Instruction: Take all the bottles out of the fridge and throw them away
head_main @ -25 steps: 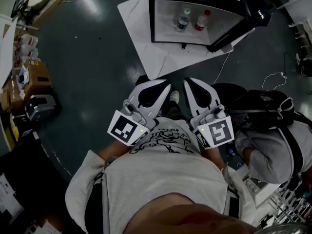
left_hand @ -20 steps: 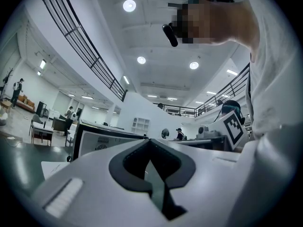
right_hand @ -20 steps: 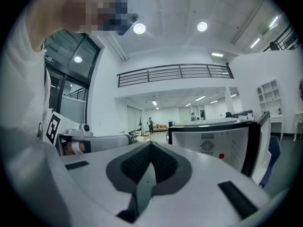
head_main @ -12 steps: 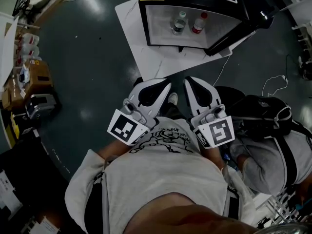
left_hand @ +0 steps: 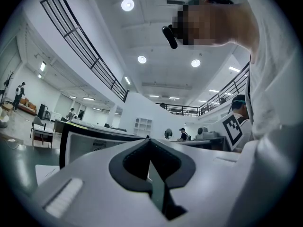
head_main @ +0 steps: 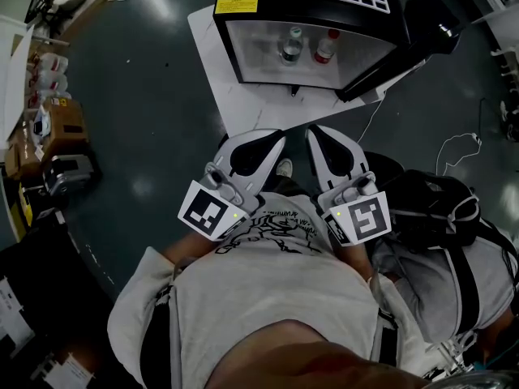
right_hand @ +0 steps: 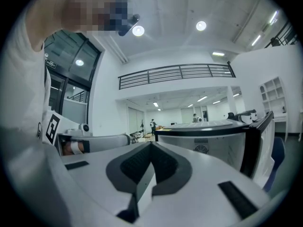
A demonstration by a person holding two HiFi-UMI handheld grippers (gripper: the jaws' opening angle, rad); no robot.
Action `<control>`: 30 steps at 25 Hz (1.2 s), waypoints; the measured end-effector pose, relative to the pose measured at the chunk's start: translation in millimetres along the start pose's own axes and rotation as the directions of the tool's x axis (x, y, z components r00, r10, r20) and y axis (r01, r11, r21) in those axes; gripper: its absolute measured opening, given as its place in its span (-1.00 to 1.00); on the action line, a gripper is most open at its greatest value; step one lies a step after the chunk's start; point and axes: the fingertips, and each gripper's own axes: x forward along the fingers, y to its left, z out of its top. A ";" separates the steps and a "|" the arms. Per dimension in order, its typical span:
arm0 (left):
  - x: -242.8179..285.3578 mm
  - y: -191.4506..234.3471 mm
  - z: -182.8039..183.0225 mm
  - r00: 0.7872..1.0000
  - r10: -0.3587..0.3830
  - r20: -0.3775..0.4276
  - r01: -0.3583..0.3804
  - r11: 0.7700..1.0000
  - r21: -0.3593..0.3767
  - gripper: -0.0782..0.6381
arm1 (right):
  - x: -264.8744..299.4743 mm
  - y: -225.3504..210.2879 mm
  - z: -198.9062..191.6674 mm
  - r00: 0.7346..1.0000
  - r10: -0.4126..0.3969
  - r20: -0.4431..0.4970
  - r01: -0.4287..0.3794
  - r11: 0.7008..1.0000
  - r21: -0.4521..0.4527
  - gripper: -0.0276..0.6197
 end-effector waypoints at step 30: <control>91.7 -3.1 -14.3 1.000 0.026 0.005 -0.026 1.000 0.014 -0.76 | -2.5 -94.9 0.0 1.000 0.029 -0.010 -0.029 1.000 -0.005 -0.89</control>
